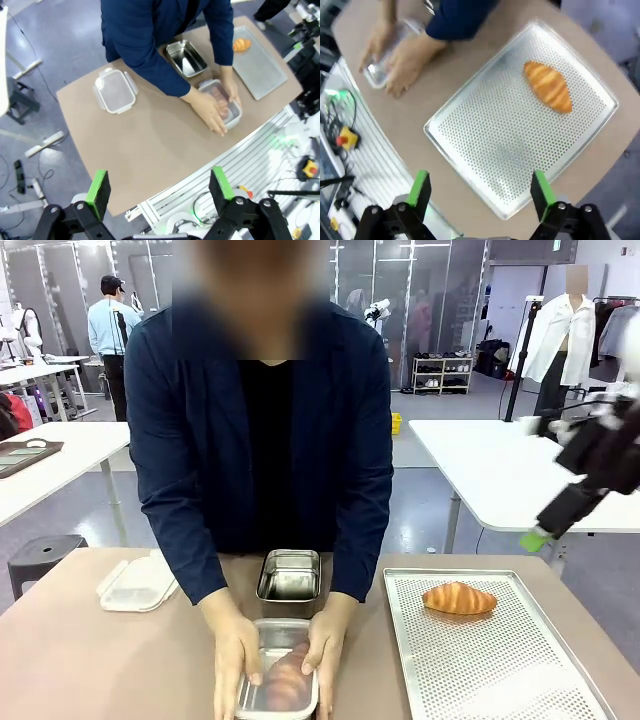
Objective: Place the bread into the airtight container.
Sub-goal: Pick up a Butter Roll and place it into an empty Airtight Container.
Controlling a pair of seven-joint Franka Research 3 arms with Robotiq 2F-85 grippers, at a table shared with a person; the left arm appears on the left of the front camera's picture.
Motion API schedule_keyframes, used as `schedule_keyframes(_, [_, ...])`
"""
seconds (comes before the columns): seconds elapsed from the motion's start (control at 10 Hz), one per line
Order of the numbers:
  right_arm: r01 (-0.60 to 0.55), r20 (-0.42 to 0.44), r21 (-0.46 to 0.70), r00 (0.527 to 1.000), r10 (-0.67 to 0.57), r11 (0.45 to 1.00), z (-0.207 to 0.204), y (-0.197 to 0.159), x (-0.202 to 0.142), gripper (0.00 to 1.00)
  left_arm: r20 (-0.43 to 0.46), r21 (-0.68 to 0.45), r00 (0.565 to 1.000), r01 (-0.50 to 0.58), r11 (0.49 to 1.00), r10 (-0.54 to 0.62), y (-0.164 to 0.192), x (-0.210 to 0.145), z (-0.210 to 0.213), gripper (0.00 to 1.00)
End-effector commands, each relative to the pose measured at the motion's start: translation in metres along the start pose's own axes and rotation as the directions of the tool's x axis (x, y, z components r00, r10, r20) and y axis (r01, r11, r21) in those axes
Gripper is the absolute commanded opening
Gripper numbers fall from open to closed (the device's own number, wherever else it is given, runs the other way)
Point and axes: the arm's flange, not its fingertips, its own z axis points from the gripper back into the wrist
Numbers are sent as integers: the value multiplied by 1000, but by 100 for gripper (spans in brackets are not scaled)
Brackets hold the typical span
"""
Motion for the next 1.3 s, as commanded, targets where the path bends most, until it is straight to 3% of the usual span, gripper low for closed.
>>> schedule_keyframes(0.0, [-196,277,180,950,141,964,42,-32,-108,100,-6,-10,1000,9,1000,-9,-2,1,2,100])
schedule_keyframes(0.2, [-300,527,167,832,172,939,83,-46,-203,100,-6,-10,1000,9,1000,-9,-2,1,2,100])
schedule_keyframes(0.3, [-332,655,149,739,159,931,94,-51,-250,100,-6,-10,1000,9,1000,-9,-2,1,2,100])
schedule_keyframes(0.4, [-264,691,140,717,97,954,93,-56,-274,100,-6,-10,1000,9,1000,-9,-2,1,2,100])
schedule_keyframes(0.5, [-230,684,166,727,56,959,84,-59,-284,100,-6,-10,1000,9,1000,-9,-2,1,2,100])
schedule_keyframes(0.6, [-271,661,70,733,158,960,96,-34,-273,100,-6,-10,1000,9,1000,-9,-2,1,2,100])
schedule_keyframes(1.2, [-271,661,70,733,158,960,96,-34,-273,100,-6,-10,1000,9,1000,-9,-2,1,2,100])
